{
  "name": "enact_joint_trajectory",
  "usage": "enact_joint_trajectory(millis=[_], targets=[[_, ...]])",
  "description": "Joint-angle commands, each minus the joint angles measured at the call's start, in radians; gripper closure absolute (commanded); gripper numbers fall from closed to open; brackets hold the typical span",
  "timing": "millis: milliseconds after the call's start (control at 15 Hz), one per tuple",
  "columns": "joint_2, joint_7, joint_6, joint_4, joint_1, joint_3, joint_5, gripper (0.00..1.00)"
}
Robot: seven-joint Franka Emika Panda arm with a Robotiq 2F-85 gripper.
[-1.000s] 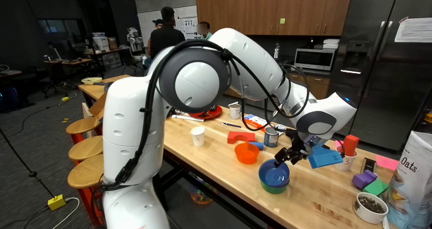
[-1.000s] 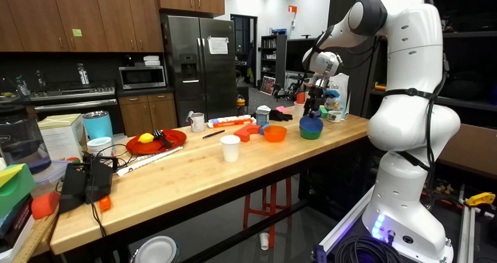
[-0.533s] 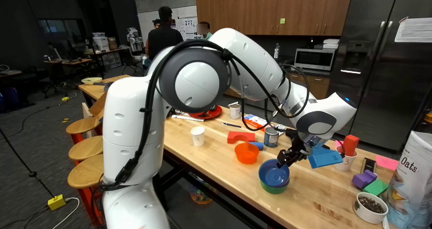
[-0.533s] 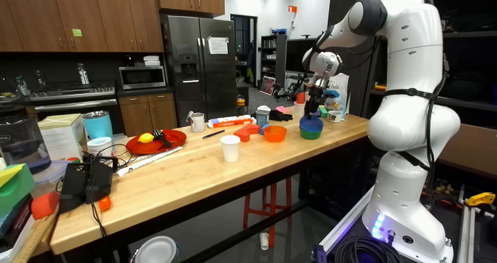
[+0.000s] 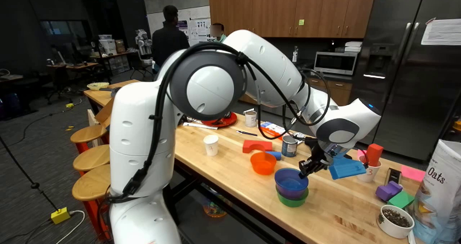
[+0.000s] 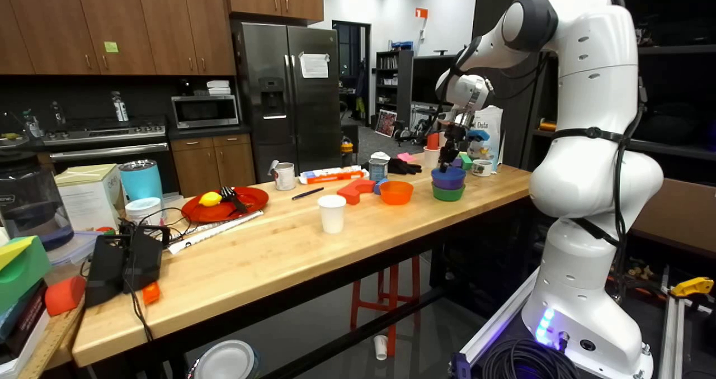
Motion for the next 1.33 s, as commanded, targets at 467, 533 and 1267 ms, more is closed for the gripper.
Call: enact_joint_trajectory(millis=[467,533,1267], targets=[[0.003,-0.003,-0.033,0.012,-0.011,0.004,0.021,0.99],[0.004,-0.004,-0.036,0.013,-0.011,0.005,0.02,0.99],[-0.011,0.01,-0.025,0.006,-0.003,0.003,0.0,0.58]])
